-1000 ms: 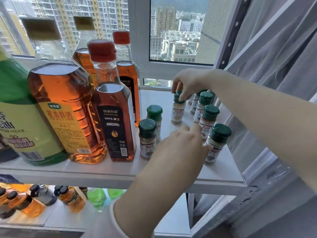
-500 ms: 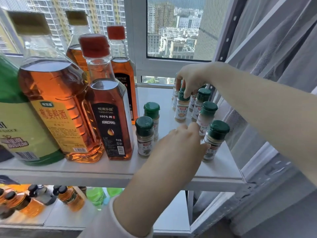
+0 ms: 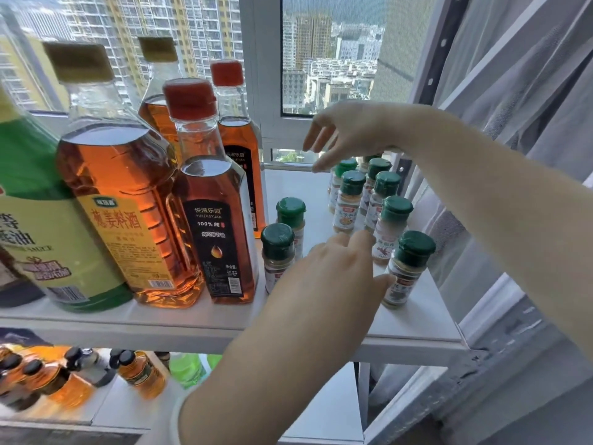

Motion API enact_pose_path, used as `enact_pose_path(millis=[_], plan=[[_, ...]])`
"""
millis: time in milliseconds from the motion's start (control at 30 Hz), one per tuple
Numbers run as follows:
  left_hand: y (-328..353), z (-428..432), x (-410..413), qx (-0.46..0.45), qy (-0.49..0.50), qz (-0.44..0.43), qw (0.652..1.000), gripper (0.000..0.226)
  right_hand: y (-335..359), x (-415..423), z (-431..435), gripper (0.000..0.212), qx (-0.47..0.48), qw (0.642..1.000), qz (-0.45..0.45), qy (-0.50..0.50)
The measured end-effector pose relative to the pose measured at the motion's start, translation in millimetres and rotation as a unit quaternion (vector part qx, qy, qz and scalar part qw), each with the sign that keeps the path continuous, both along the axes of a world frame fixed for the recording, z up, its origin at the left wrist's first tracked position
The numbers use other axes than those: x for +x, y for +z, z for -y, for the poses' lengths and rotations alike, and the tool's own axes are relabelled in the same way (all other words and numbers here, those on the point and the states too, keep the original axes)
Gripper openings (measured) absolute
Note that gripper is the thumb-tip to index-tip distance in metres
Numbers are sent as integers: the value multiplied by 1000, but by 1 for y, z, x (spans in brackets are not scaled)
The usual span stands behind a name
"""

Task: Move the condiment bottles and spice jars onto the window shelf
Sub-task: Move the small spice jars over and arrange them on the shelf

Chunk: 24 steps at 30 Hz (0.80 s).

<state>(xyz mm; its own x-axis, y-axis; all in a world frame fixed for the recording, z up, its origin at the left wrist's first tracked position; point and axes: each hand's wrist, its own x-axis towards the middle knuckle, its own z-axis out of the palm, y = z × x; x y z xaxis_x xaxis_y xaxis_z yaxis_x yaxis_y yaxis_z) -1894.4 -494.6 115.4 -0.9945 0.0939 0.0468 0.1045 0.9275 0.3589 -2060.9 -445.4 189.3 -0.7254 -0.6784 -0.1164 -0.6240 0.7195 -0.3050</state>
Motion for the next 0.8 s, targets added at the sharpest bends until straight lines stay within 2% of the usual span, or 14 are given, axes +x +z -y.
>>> enact_pose_path(millis=[67,133,233,333,467,800], plan=[[-5,4,5,20,-7,-30,999,43,-1,13,8,38,-13,999,23,44],[-3,6,8,13,-1,1,1000,47,-8,20,17,39,0,997,27,71],[-3,9,13,9,14,-7,1000,50,-20,24,28,40,20,996,29,81],[-11,11,15,13,17,-8,1000,50,-30,22,31,40,34,996,40,78],[-19,12,14,16,22,-2,1000,49,-37,22,31,34,4,997,50,62],[-44,-1,-4,-5,18,38,999,45,-34,19,-7,32,26,1000,9,9]])
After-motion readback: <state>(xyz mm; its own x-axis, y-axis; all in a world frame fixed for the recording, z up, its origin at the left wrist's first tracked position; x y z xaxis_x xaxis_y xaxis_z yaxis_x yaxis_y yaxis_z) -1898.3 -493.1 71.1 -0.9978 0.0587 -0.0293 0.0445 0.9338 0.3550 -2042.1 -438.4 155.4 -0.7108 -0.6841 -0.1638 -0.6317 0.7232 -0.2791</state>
